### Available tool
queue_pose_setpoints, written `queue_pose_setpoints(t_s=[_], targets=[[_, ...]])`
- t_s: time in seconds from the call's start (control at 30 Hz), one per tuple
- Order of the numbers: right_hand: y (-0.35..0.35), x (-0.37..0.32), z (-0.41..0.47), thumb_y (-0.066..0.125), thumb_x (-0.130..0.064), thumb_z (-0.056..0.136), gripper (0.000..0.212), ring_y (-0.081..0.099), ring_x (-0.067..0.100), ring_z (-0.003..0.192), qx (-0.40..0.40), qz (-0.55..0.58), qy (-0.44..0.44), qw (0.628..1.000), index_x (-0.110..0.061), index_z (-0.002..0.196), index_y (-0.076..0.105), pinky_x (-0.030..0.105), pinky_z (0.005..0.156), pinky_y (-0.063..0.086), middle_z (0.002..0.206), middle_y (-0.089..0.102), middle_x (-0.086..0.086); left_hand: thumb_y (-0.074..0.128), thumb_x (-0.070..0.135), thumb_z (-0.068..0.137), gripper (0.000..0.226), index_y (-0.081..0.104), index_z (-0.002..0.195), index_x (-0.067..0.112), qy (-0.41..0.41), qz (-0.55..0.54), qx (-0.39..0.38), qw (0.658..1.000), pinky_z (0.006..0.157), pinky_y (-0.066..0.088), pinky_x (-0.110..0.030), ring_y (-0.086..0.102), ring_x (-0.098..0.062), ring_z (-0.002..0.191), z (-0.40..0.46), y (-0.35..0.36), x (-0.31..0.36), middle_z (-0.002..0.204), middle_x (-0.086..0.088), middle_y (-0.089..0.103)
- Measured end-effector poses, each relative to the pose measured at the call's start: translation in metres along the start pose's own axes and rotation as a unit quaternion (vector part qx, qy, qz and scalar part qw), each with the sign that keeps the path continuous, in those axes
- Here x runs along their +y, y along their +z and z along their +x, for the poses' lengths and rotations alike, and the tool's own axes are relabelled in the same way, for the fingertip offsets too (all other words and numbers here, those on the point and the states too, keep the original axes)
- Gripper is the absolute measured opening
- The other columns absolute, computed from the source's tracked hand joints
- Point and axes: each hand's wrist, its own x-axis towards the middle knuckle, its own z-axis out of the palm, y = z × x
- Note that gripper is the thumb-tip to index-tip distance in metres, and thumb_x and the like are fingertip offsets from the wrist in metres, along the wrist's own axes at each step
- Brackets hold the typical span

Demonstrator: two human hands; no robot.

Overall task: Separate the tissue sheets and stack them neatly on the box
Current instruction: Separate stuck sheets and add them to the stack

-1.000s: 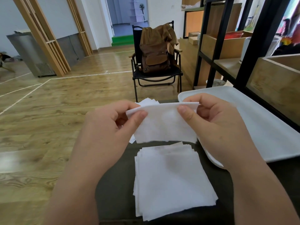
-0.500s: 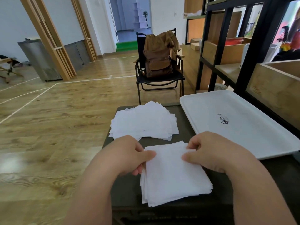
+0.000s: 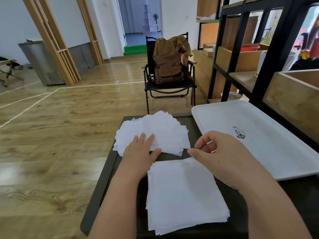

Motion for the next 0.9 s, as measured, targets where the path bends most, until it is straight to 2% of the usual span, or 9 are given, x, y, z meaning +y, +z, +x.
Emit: queue_pose_setpoints(t_s=[0.13, 0.27, 0.37, 0.47, 0.53, 0.63, 0.73, 0.83, 0.9], targets=[[0.001, 0.001, 0.001, 0.069, -0.049, 0.081, 0.017, 0.058, 0.002, 0.069, -0.001, 0.008, -0.003, 1.0, -0.035, 0.081, 0.06, 0.017, 0.051, 0.039, 0.077, 0.061, -0.013, 0.03, 0.036, 0.107, 0.044, 0.037, 0.149, 0.025, 0.005, -0.047, 0.043, 0.998, 0.113, 0.024, -0.036, 0.019, -0.02, 0.149, -0.011, -0.007, 0.0, 0.159, 0.002, 0.032], [0.002, 0.001, 0.002, 0.068, -0.05, 0.08, 0.017, 0.058, -0.003, 0.065, 0.005, 0.018, -0.005, 1.0, -0.035, 0.079, 0.061, 0.015, 0.049, 0.038, 0.074, 0.062, -0.014, 0.038, 0.032, 0.106, 0.039, 0.05, 0.14, 0.018, 0.007, -0.094, 0.125, 0.988, 0.101, 0.031, -0.026, 0.038, -0.016, 0.138, -0.023, -0.01, 0.004, 0.145, 0.003, 0.051], [0.002, 0.001, 0.002, 0.067, -0.05, 0.08, 0.016, 0.058, -0.005, 0.068, 0.018, 0.014, -0.013, 1.0, -0.036, 0.078, 0.061, 0.013, 0.048, 0.036, 0.074, 0.063, -0.016, 0.056, 0.029, 0.099, 0.034, 0.062, 0.132, 0.025, 0.007, -0.178, 0.267, 0.947, 0.092, 0.032, -0.009, 0.052, -0.005, 0.123, -0.03, -0.019, 0.007, 0.133, 0.011, 0.062], [0.002, 0.0, 0.003, 0.067, -0.048, 0.082, 0.014, 0.059, 0.0, 0.07, 0.041, 0.016, -0.029, 0.999, -0.036, 0.077, 0.062, 0.015, 0.054, 0.038, 0.075, 0.063, -0.018, 0.069, 0.021, 0.09, 0.02, 0.073, 0.098, 0.039, 0.018, -0.296, 0.365, 0.883, 0.079, 0.041, -0.006, 0.058, 0.01, 0.093, -0.041, -0.034, 0.011, 0.095, 0.032, 0.069], [0.001, -0.001, 0.002, 0.068, -0.045, 0.083, 0.012, 0.06, 0.001, 0.071, 0.052, 0.033, -0.041, 0.997, -0.036, 0.078, 0.063, 0.017, 0.057, 0.041, 0.077, 0.064, -0.017, 0.072, 0.016, 0.087, 0.028, 0.07, 0.083, 0.043, 0.035, -0.363, 0.364, 0.857, 0.07, 0.041, -0.003, 0.059, 0.013, 0.083, -0.048, -0.044, 0.012, 0.081, 0.037, 0.066], [0.001, -0.004, 0.001, 0.069, -0.042, 0.083, 0.006, 0.061, -0.003, 0.076, 0.061, 0.08, -0.065, 0.993, -0.038, 0.086, 0.065, 0.018, 0.062, 0.047, 0.084, 0.066, -0.018, 0.074, 0.012, 0.085, 0.029, 0.073, 0.087, 0.041, 0.079, -0.44, 0.31, 0.839, 0.063, 0.042, -0.003, 0.059, 0.008, 0.071, -0.058, -0.058, 0.013, 0.079, 0.028, 0.069], [0.002, -0.01, -0.001, 0.065, -0.048, 0.081, 0.023, 0.055, -0.018, 0.089, 0.056, 0.12, -0.096, 0.986, -0.045, 0.104, 0.062, 0.011, 0.067, 0.045, 0.097, 0.064, -0.025, 0.075, 0.007, 0.084, 0.039, 0.073, 0.099, 0.044, 0.135, -0.479, 0.256, 0.828, 0.073, 0.049, -0.008, 0.068, 0.003, 0.084, -0.068, -0.07, 0.013, 0.087, 0.016, 0.074], [0.003, -0.018, -0.003, 0.056, -0.064, 0.077, 0.035, 0.05, -0.025, 0.092, 0.053, 0.161, -0.121, 0.978, -0.056, 0.111, 0.053, 0.0, 0.06, 0.04, 0.108, 0.058, -0.033, 0.076, 0.01, 0.08, 0.043, 0.073, 0.105, 0.046, 0.178, -0.506, 0.208, 0.818, 0.08, 0.054, -0.016, 0.072, -0.006, 0.09, -0.074, -0.074, 0.013, 0.091, 0.007, 0.077], [0.003, -0.02, -0.004, 0.049, -0.072, 0.071, 0.057, 0.048, -0.029, 0.091, 0.052, 0.197, -0.132, 0.97, -0.052, 0.124, 0.053, -0.008, 0.061, 0.036, 0.109, 0.056, -0.036, 0.075, 0.018, 0.076, 0.043, 0.072, 0.109, 0.046, 0.196, -0.523, 0.18, 0.81, 0.083, 0.056, -0.021, 0.073, -0.01, 0.091, -0.076, -0.075, 0.012, 0.094, 0.003, 0.078]])
